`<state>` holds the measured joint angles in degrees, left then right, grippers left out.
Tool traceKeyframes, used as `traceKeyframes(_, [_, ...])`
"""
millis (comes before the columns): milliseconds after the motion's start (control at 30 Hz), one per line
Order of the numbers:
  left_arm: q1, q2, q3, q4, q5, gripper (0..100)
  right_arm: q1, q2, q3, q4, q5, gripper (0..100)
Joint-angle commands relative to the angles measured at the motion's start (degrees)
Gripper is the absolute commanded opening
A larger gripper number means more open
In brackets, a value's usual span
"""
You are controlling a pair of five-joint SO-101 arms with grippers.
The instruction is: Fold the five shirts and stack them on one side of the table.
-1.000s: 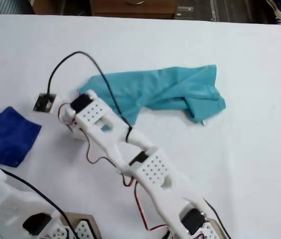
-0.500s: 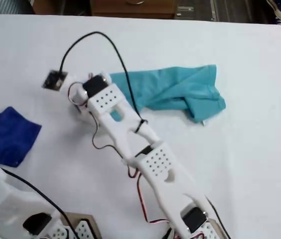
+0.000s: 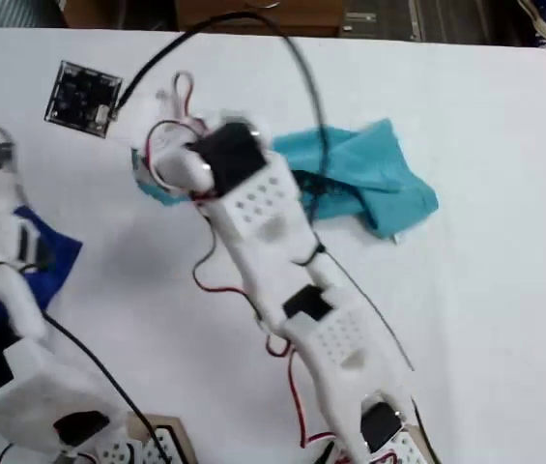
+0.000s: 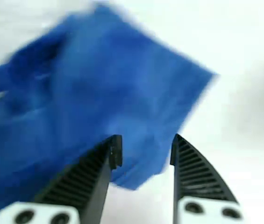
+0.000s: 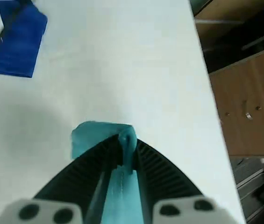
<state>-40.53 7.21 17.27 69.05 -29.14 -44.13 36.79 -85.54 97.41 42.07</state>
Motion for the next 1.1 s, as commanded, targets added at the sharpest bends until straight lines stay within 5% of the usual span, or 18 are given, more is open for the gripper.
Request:
traceKeyframes(0, [7.2, -3.3, 1.5, 0.7, -0.1, 20, 2.5, -10.8, -2.5, -2.1, 1.1, 1.9])
traceKeyframes(367, [30.1, -3.3, 0.9, 2.8, 1.1, 20, 21.4, -14.6, -1.8, -5.6, 1.3, 1.9])
traceKeyframes(700, [46.1, -2.9, -7.3, -9.1, 25.8, 20, 30.0, -15.1, -1.9, -4.4, 3.1, 1.9])
traceKeyframes(1067, [50.1, 3.9, -7.5, -21.0, 39.8, 21, 36.8, -15.2, -2.5, -2.2, 8.2, 1.9])
